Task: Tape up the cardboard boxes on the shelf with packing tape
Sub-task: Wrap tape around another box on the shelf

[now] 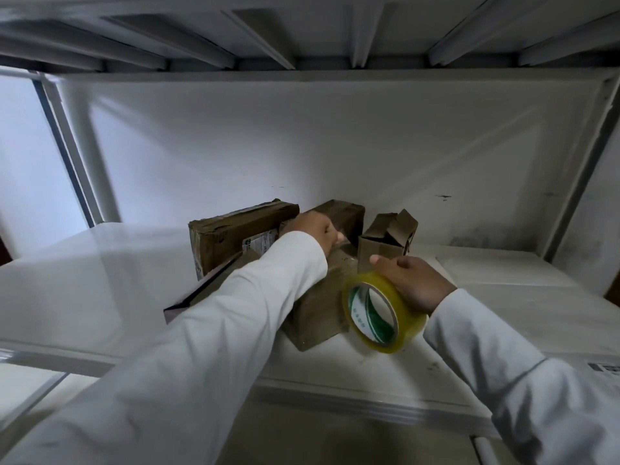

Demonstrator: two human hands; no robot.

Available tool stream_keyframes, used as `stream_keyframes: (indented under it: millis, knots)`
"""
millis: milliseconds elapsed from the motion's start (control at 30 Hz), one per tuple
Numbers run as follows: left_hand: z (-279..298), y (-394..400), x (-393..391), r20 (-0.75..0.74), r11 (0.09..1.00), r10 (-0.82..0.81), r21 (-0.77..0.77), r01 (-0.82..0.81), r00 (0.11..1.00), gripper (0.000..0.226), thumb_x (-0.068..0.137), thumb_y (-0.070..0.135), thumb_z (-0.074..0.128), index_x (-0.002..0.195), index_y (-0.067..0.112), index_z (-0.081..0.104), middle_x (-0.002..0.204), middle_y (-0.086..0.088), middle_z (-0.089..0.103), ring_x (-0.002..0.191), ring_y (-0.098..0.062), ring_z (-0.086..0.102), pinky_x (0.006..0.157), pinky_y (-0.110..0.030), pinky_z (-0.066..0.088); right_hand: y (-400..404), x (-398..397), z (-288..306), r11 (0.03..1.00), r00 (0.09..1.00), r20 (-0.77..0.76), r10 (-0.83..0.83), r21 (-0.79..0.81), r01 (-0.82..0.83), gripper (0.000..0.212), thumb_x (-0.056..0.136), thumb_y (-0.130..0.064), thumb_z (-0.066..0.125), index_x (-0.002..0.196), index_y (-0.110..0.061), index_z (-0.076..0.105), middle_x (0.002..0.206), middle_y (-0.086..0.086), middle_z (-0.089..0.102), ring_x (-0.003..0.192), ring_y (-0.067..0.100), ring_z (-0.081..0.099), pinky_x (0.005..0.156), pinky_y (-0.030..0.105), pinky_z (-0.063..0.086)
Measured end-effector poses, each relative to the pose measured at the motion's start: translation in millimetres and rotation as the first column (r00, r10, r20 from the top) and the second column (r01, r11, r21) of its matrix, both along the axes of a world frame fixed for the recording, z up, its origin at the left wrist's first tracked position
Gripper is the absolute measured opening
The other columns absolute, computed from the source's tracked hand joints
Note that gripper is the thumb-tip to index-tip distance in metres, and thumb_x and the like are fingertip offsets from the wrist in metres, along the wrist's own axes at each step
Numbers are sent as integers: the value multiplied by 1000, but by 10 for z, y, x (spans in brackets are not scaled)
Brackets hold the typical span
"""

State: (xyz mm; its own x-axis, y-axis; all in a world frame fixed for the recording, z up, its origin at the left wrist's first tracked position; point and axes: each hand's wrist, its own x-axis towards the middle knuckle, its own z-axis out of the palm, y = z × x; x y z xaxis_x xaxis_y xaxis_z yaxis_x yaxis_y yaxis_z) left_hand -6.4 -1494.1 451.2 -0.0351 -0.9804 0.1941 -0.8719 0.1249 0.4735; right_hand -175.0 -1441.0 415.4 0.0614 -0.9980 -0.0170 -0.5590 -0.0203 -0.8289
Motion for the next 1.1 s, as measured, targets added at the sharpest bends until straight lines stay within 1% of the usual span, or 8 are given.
stream_keyframes:
  millis: [100, 300, 467, 633, 700, 833, 967, 1100]
  knots:
    - [-31, -83, 18, 15, 998, 13, 59, -14, 1000, 23, 95, 26, 54, 97, 12, 71, 121, -5, 64, 114, -24, 57, 99, -34, 45, -53, 77, 19, 1000, 997, -81, 1, -12, -2, 44, 95, -51, 42, 105, -12, 61, 91, 4, 57, 70, 14, 51, 76, 30, 40]
    - [-20, -235, 30, 70, 995, 31, 94, -37, 997, 25, 95, 29, 54, 103, 10, 69, 126, -6, 62, 116, -26, 55, 99, -34, 44, -163, 149, 105, 1000, 997, -72, -30, 4, 30, 37, 95, -50, 43, 81, -18, 57, 81, 3, 60, 71, 19, 56, 77, 32, 46]
    - [-194, -229, -35, 302, 998, 45, 28, -56, 952, 30, 97, 30, 46, 120, 14, 59, 129, -7, 54, 122, -26, 46, 90, -33, 41, -207, 188, 45, 999, 993, -118, -19, 38, 24, 38, 95, -49, 44, 79, -18, 58, 88, 8, 63, 72, 21, 58, 81, 34, 48]
    - [-221, -214, -107, 420, 997, 78, -59, -58, 904, 77, 88, 36, 59, 149, 19, 15, 151, -9, 15, 135, -31, 23, 103, -50, 30, -192, 190, 34, 999, 982, -190, 4, 36, 3, 37, 96, -48, 43, 87, -16, 59, 96, 14, 64, 78, 24, 60, 79, 32, 48]
    - [-148, -185, -129, 511, 988, 21, -142, 61, 859, 93, 82, 37, 67, 151, 25, 5, 154, -7, 14, 138, -31, 22, 105, -53, 29, -192, 200, 26, 1000, 979, -202, 7, 30, -1, 40, 96, -47, 42, 91, -13, 61, 99, 16, 65, 86, 29, 63, 82, 33, 50]
    - [-210, -153, -137, 487, 932, -345, 75, 355, 802, 32, 99, 32, 39, 127, 27, 52, 126, -1, 57, 115, -24, 52, 97, -36, 39, -232, 205, 8, 999, 970, -241, 22, 29, -15, 46, 96, -47, 40, 97, -7, 63, 98, 16, 64, 80, 27, 60, 83, 33, 48]
    - [-357, -178, 29, 454, 951, -308, 166, 260, 836, 38, 103, 34, 25, 136, 31, 43, 148, 5, 36, 141, -18, 21, 115, -49, 10, -250, 199, -33, 999, 972, -234, 36, 45, -27, 38, 97, -49, 37, 88, -16, 54, 89, 7, 58, 74, 19, 54, 75, 28, 44]
    - [-361, -231, -8, 595, 964, -248, 229, 135, 765, 53, 100, 51, 14, 150, 32, 18, 160, 4, 0, 146, -21, -13, 114, -58, -8, -253, 187, -64, 998, 979, -198, 40, 58, -29, 36, 97, -49, 36, 89, -18, 52, 89, 5, 57, 76, 19, 54, 83, 33, 46]
